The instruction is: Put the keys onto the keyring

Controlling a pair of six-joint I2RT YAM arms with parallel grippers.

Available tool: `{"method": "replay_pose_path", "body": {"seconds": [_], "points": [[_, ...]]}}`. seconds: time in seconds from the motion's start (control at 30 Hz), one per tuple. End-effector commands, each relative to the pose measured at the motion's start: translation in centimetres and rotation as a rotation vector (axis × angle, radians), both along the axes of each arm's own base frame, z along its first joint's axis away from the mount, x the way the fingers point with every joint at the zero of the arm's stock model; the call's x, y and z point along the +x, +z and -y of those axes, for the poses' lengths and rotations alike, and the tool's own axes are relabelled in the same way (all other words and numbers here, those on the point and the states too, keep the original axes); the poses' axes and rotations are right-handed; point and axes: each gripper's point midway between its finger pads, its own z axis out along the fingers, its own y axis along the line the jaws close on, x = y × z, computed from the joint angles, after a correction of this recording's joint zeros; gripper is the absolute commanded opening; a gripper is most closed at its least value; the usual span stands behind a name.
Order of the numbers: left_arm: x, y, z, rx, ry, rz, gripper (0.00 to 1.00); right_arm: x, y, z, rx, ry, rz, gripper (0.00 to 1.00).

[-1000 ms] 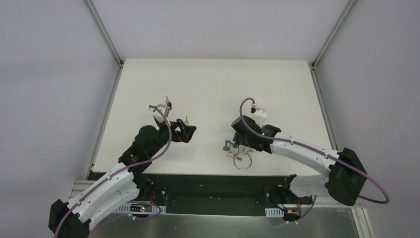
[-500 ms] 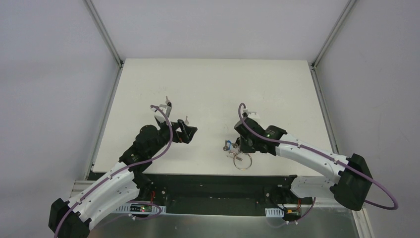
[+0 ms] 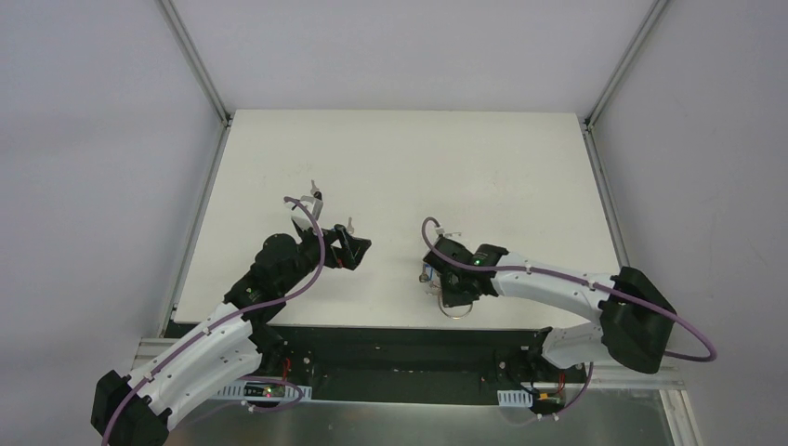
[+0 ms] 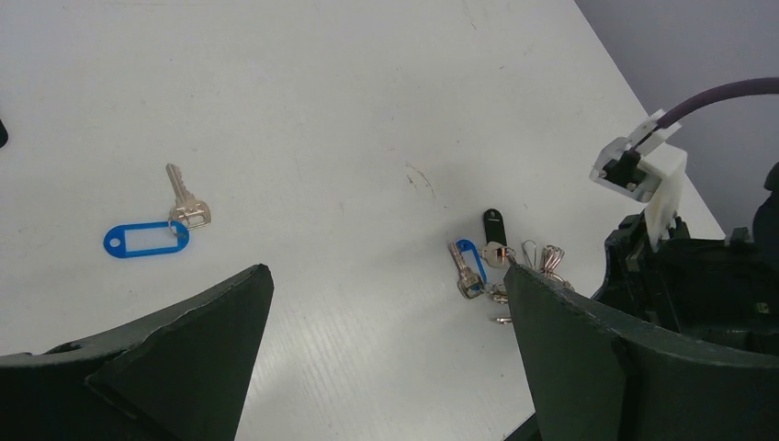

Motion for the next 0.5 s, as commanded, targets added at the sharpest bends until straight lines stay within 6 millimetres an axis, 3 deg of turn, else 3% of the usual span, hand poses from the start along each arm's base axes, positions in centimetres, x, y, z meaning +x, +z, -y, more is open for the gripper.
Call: {"method": "replay_pose_path", "body": {"seconds": [0.0, 0.3, 0.47], "points": [[0.0, 1.8, 0.6, -0.04, -0.017, 0.041, 0.99, -0.5, -1.0, -1.5, 0.004, 0.032, -0.028, 0.0], [0.2, 1.4, 0.4, -0.027, -0.003, 0.036, 0.99, 1.9, -2.9, -3.5, -0.039, 0.027, 0.02, 0.0], [0.2, 1.2, 0.4, -0.018, -0.003, 0.034, 0.99, 5.2, -3.3, -6.8, 0.003, 0.008, 0.07, 0.0]]}}
